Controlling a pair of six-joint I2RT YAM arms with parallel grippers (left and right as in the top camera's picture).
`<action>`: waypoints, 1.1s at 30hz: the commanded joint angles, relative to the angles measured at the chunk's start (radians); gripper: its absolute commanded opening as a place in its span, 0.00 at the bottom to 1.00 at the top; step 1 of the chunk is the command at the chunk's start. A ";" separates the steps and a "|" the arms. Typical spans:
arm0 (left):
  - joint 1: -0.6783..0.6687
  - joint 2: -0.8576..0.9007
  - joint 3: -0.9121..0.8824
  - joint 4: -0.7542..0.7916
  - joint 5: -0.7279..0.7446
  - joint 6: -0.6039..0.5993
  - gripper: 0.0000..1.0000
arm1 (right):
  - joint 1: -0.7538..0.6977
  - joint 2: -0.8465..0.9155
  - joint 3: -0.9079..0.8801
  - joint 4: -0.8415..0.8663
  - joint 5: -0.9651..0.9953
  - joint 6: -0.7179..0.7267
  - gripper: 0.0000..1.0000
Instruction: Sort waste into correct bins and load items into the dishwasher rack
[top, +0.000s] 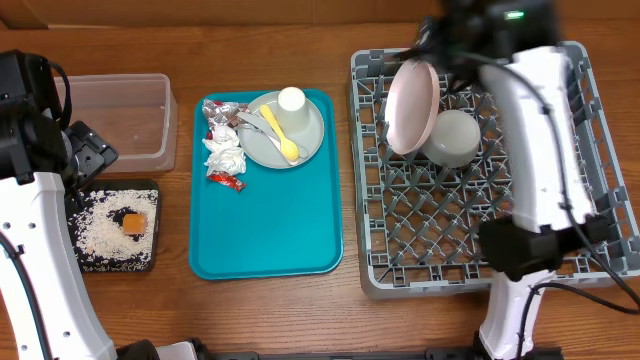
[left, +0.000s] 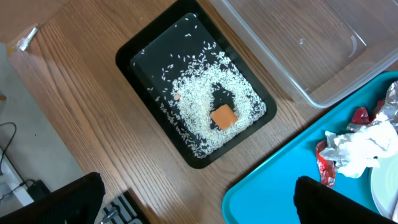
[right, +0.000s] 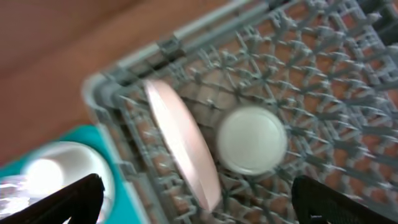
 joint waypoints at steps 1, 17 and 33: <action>0.004 -0.002 0.009 0.004 -0.021 -0.013 1.00 | -0.124 -0.042 0.057 -0.002 -0.220 -0.039 1.00; 0.004 -0.002 0.009 0.004 -0.021 -0.013 1.00 | -0.461 -0.087 0.045 -0.003 -0.544 -0.326 1.00; 0.004 -0.002 0.009 0.004 -0.021 -0.013 1.00 | -0.472 -0.317 -0.373 0.017 -0.048 -0.218 1.00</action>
